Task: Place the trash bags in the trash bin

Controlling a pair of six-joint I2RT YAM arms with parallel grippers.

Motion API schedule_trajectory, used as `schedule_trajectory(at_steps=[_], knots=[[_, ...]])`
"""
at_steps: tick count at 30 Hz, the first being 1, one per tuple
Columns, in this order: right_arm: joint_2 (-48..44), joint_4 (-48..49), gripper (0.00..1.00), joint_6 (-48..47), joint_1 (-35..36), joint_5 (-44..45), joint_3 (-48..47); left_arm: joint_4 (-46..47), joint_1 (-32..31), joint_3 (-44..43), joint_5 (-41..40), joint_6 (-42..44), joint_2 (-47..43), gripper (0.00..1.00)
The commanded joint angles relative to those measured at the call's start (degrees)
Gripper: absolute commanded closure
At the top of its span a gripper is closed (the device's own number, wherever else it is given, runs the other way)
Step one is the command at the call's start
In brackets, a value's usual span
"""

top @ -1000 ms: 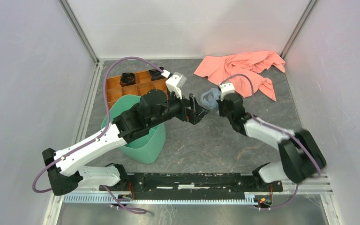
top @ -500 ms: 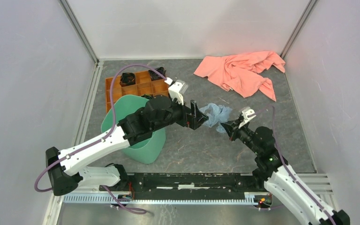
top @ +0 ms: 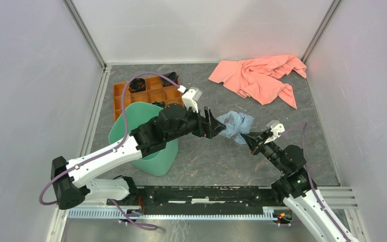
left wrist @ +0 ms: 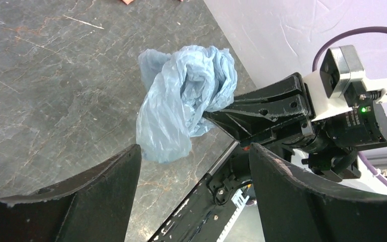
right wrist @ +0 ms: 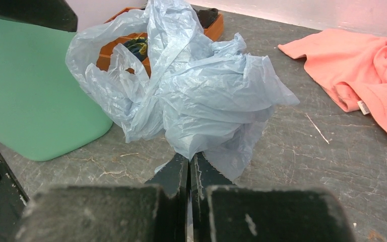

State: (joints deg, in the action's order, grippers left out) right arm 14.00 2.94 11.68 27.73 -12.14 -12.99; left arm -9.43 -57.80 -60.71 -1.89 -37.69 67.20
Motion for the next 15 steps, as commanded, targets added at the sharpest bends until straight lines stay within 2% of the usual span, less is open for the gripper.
schedule_trajectory(at_steps=[1,5,6,11,15], knots=[[-1.63,-2.19,1.0,-1.27,-0.03,-2.47,-3.25,5.21,-0.23,-0.16,0.75,-4.01,1.5,0.17],[-4.22,-2.44,1.0,-0.05,-0.07,-2.5,-3.18,6.02,-0.29,-1.04,3.6,-4.32,4.35,0.19],[-4.66,-2.41,0.99,0.17,-0.01,-2.51,-3.18,6.01,-0.29,-1.33,4.4,-4.28,5.04,0.22],[-5.1,-4.64,0.99,-0.85,0.0,-2.07,-4.4,5.22,-0.29,-3.19,5.43,-3.23,6.62,0.49],[-5.82,-5.79,0.99,-1.05,0.08,-0.51,-4.28,2.75,-0.29,-5.01,3.66,-1.69,5.19,0.83]])
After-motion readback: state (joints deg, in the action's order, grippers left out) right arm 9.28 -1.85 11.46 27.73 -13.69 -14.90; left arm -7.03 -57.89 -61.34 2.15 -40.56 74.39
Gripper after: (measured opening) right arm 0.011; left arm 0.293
